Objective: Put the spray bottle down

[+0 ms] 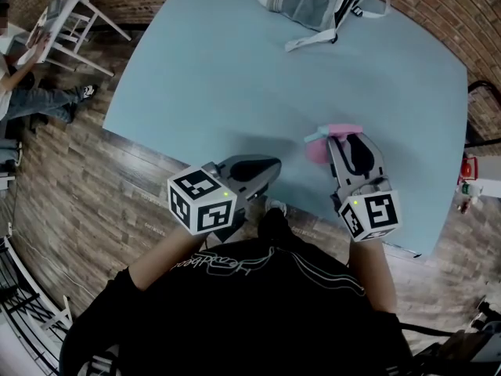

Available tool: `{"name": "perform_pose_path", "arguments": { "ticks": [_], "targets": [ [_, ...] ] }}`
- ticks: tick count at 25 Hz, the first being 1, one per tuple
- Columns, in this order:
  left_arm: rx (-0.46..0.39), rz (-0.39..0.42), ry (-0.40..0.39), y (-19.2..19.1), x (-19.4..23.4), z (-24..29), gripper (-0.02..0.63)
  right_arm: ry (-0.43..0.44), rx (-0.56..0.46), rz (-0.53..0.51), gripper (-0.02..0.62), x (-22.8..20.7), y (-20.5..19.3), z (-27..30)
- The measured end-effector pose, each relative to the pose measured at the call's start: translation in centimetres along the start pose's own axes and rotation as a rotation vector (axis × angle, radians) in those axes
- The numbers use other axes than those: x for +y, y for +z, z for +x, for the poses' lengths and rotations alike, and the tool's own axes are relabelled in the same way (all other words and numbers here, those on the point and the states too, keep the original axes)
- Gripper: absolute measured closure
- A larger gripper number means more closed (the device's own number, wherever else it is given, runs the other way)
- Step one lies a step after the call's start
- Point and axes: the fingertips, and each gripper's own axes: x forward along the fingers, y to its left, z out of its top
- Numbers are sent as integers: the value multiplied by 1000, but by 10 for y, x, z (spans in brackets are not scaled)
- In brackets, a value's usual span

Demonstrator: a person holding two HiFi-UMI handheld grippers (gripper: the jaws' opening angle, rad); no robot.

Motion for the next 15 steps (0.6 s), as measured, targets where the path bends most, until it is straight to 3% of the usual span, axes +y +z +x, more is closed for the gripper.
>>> {"name": "perform_pose_path", "arguments": {
  "ticks": [15],
  "targets": [
    [2,-5,-16,-8,-9,-4,598,-31,14,-73,465,9,-8,-13]
  ]
}}
